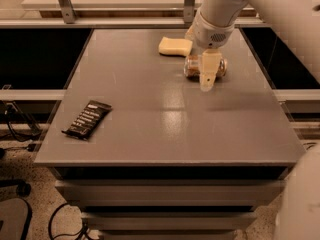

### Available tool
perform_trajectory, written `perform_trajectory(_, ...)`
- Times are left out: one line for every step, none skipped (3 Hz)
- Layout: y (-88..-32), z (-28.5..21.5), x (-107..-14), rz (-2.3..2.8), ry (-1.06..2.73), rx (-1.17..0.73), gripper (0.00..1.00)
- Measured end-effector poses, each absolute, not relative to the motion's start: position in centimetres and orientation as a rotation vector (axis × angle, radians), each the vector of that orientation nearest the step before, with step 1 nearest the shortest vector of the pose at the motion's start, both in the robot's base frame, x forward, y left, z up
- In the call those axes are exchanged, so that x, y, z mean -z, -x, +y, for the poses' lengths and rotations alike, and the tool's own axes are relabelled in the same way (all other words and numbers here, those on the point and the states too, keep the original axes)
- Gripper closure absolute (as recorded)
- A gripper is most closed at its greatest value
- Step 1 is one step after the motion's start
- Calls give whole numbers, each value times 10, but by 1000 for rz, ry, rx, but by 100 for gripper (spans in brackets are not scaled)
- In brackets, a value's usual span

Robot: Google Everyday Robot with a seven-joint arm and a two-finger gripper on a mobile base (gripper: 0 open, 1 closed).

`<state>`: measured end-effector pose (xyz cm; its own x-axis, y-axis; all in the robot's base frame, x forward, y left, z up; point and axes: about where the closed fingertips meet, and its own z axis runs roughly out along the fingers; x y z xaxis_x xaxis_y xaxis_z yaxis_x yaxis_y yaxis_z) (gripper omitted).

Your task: Move orange can near rxbar chocolate

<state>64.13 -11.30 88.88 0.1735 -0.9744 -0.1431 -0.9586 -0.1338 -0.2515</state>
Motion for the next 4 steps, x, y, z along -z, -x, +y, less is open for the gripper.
perform_trajectory(-662, -121, -876, 1890, 2145, 96, 0)
perform_trajectory(-686, -136, -865, 1954, 2085, 102, 0)
perform_trajectory(-699, -146, -861, 1993, 2048, 101, 0)
perform_trajectory(-706, -155, -858, 2018, 2028, 105, 16)
